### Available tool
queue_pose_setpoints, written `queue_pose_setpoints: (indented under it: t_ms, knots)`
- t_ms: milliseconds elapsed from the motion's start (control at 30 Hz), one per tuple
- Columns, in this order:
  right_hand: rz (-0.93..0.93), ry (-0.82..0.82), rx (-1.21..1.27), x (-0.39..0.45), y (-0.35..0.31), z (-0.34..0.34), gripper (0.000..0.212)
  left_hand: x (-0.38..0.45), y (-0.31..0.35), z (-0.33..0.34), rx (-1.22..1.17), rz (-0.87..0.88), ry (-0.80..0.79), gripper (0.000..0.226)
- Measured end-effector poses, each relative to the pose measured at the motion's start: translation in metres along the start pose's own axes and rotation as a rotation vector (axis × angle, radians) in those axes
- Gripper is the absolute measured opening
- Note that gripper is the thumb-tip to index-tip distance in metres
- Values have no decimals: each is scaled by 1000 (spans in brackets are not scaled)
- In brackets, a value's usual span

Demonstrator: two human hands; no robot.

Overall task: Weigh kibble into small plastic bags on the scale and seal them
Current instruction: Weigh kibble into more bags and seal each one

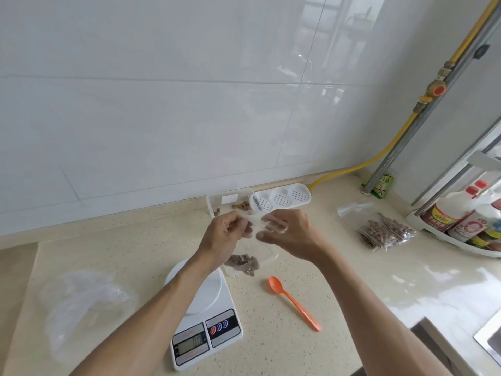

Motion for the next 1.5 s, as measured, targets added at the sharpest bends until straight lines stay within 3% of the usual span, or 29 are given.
queue_pose_setpoints:
  t_ms: [67, 167, 267, 500, 667, 800, 1000, 1133, 1300, 1500]
  knots:
    - [-30, 27, -79, 5, -4, 4, 7, -1, 4, 1, -20, -6, -27, 16]
    - [-57, 38, -12, 9, -7, 9, 11, -4, 2, -5, -21, -69, -139, 13]
    - [-21, 45, 154, 14, -7, 11, 9, -11, -24, -23, 189, -180, -281, 23]
    - [320, 130, 449, 26, 41, 46, 9, -25, -60, -77, 378, -269, -88, 18]
    - [550, 47, 500, 31, 83, 98, 11, -27, -81, -94, 522, -320, 52, 22]
    - [602, -14, 492, 39, 97, 125, 14, -31, -98, -99, 572, -379, 127, 32]
    - [549, -35, 302, 50, 103, 137, 13, -35, -118, -95, 792, -327, 129, 37]
    - [514, -52, 43, 49, 99, 131, 43, -48, -120, -94, 907, -303, 139, 48]
    - [233, 58, -252, 42, 75, 137, 47, -83, -116, -98, 1113, -136, 104, 51]
    - [-26, -34, -480, 23, 47, 165, 59, -134, -126, -101, 1419, -158, -59, 67]
Point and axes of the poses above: each hand's wrist, its own x-axis towards the middle knuckle, its own z-axis out of the palm, y = z × x, the point moved 2 cm from there along x, towards the middle knuckle, and after that the axes turned 3 degrees about z, right-handed, at the moved point
